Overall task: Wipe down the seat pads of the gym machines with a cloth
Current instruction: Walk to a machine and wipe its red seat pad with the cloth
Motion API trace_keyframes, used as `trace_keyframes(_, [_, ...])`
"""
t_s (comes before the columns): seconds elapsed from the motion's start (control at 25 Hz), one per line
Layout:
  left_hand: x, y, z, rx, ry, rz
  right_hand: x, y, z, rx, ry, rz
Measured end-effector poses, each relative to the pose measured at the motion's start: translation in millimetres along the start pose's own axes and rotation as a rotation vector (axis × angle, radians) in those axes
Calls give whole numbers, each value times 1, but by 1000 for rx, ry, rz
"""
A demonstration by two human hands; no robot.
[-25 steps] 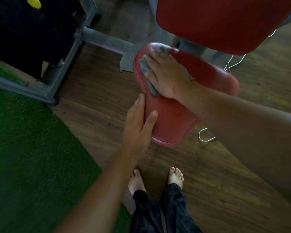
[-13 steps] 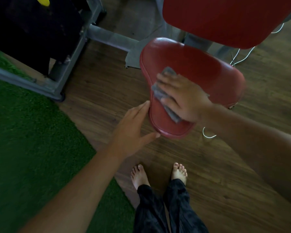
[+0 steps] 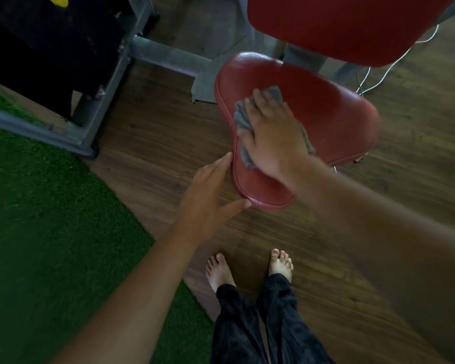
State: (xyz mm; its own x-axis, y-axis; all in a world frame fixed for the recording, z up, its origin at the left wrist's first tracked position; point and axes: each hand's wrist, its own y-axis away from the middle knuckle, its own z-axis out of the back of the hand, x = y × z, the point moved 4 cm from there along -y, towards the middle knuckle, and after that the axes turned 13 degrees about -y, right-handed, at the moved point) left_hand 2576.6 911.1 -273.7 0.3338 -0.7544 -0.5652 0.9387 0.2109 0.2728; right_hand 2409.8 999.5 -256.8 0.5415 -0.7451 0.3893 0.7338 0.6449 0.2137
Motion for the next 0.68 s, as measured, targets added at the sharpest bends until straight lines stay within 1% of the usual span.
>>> trace_keyframes(0.08, [-2,0,3,-10,17,-17,23,48,-15,9,-27,47])
trace_keyframes(0.16, [-4,0,4,-11,17,-20,17,43,-14,12,-61,87])
trace_keyframes(0.24, [-2,-1,3,6,-6,7,-1,-11,-2,-59,-57,-28])
trace_keyframes(0.28, [-2,-1,3,9,-14,24,-6,-29,6,-73,-63,-117])
trace_keyframes(0.32, [-1,-1,3,10,-14,33,-8,-31,5,-105,-70,-166])
trace_keyframes(0.36, [-2,-1,4,12,-6,30,-3,-17,-1,-127,-70,-151])
trace_keyframes(0.44, [-6,0,6,11,12,9,9,46,-19,-99,-102,-16])
trace_keyframes(0.48, [-8,1,6,14,16,5,0,69,-20,-94,-139,32])
trace_keyframes(0.52, [-10,1,5,19,12,12,-16,73,-15,-104,-163,56])
trace_keyframes(0.56, [-10,1,4,20,1,22,-34,61,-7,-149,-164,17])
trace_keyframes(0.64, [-11,1,3,11,-29,30,-69,26,9,-211,-177,-201])
trace_keyframes(0.68, [-12,0,4,7,-42,33,-77,15,11,-216,-180,-268])
